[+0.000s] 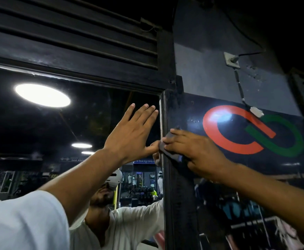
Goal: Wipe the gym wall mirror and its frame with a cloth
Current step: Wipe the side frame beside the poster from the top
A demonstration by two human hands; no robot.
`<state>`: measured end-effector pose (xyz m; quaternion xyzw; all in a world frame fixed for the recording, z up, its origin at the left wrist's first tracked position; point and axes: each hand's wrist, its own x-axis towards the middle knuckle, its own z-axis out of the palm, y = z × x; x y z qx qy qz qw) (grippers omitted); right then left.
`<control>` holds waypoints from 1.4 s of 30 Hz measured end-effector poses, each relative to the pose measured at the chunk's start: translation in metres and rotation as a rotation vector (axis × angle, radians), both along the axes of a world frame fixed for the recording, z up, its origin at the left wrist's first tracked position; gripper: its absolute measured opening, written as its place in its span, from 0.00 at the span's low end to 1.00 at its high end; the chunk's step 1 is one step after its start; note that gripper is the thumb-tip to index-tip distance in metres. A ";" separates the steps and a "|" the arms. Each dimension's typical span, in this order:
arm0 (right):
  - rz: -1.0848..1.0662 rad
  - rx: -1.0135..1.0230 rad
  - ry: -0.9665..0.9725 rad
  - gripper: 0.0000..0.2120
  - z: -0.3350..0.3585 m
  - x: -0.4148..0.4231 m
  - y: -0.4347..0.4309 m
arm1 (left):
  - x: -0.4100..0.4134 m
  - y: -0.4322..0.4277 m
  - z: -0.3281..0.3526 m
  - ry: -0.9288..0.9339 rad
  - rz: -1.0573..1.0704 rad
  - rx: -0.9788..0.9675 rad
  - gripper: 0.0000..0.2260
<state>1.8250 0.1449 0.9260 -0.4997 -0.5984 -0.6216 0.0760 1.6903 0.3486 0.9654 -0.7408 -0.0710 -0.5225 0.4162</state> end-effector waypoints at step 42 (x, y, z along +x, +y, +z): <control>0.242 0.541 0.548 0.26 -0.093 -0.004 0.023 | 0.001 -0.007 -0.044 0.103 0.070 0.044 0.53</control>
